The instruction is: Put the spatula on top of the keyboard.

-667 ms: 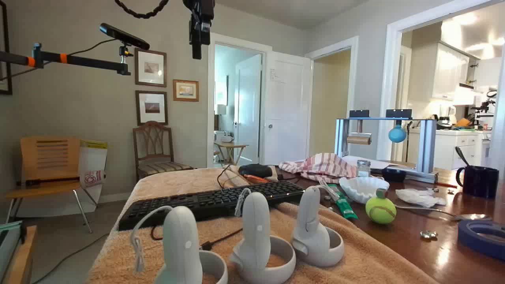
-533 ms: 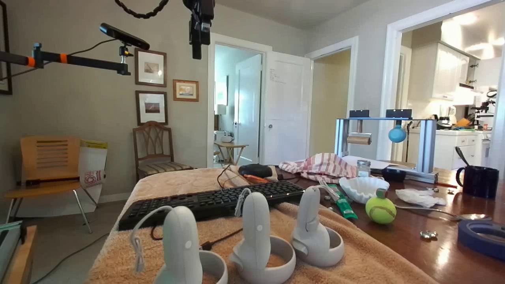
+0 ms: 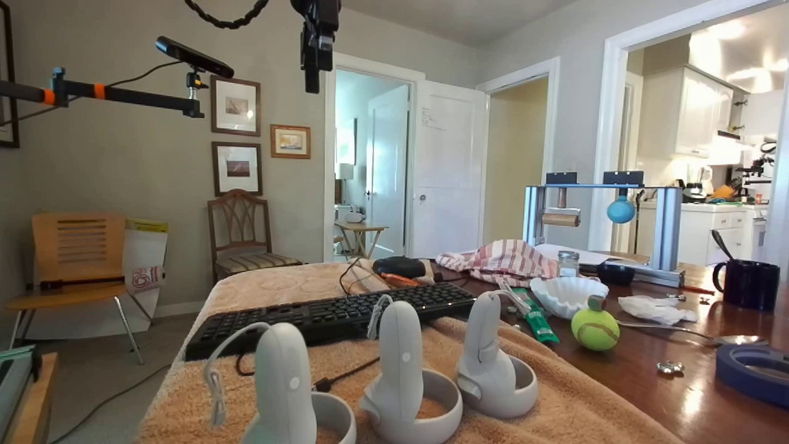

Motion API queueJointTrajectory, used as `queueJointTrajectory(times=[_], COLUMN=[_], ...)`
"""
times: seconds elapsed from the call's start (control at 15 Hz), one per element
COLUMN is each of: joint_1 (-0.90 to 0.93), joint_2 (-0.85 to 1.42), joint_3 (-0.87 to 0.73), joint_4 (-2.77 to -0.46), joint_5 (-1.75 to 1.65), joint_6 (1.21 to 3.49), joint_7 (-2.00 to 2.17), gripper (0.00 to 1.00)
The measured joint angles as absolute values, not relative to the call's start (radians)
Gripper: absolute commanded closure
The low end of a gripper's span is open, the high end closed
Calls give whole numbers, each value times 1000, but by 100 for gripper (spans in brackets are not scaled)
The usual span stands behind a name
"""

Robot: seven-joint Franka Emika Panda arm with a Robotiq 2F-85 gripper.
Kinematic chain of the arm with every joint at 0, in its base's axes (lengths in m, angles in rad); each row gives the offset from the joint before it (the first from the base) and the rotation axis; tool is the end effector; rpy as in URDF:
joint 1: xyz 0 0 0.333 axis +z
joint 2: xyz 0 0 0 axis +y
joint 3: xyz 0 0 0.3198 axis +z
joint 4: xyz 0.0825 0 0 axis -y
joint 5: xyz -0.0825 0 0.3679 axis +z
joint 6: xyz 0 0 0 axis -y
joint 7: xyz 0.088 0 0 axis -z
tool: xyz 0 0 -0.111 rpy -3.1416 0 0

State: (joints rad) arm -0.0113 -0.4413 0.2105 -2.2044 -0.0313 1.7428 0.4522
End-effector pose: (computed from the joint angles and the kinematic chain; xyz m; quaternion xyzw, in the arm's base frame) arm 0.3931 0.0882 0.5513 0.9891 -0.1334 0.0048 0.0616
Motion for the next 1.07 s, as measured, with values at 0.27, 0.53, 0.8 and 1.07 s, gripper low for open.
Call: queueJointTrajectory(times=[0.27, 0.53, 0.8, 1.07], joint_1=[-55, -82, -81, -72], joint_2=[-376, -277, -153, -7], joint_3=[126, 52, 34, 33], joint_4=[-2195, -2143, -2045, -1914], joint_5=[-31, -20, 3, 23], joint_6=[1750, 1803, 1854, 1847], joint_7=[464, 464, 472, 520], gripper=[0, 0, 0, 0])
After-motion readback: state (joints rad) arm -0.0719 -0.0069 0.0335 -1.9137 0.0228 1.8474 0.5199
